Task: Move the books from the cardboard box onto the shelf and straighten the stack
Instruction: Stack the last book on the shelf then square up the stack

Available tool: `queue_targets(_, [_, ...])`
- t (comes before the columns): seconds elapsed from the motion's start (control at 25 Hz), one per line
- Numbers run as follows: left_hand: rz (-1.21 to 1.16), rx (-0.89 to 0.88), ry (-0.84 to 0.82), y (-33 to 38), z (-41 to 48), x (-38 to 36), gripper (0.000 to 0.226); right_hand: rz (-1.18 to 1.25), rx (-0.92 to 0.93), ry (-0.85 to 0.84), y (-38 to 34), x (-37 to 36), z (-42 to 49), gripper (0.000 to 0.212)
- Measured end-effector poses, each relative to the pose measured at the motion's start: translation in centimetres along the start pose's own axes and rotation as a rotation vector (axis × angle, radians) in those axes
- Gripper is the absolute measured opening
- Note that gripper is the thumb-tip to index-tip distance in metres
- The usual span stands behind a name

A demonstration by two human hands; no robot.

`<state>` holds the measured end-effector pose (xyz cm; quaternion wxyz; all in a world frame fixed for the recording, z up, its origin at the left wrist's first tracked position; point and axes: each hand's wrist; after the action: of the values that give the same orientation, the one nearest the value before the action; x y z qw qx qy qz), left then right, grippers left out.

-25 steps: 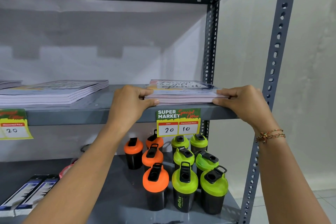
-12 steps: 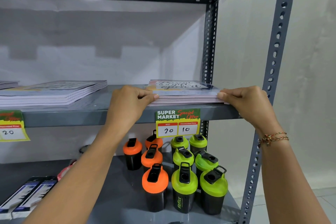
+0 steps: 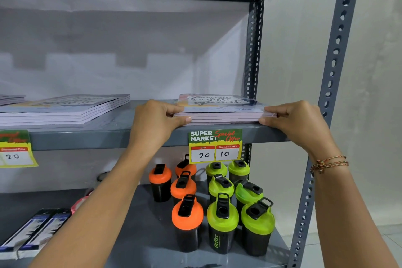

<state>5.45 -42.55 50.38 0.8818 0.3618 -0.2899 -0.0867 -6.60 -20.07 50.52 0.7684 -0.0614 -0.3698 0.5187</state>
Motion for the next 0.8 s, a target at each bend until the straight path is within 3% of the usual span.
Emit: queue_targets(0.8, [0.011,-0.041,0.122,-0.2,-0.1,-0.7,0.036,0.012,0.047,-0.054,1.1,-0.4,1.4,0.039])
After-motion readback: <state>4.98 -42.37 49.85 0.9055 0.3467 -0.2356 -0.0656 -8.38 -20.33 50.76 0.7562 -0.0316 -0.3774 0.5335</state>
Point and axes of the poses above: each hand's wrist, its own z-axis towards the middle knuckle, its own x-axis out of the back of the hand, y = z × x, and after that the axes turned 10 degrees about x, right-handed
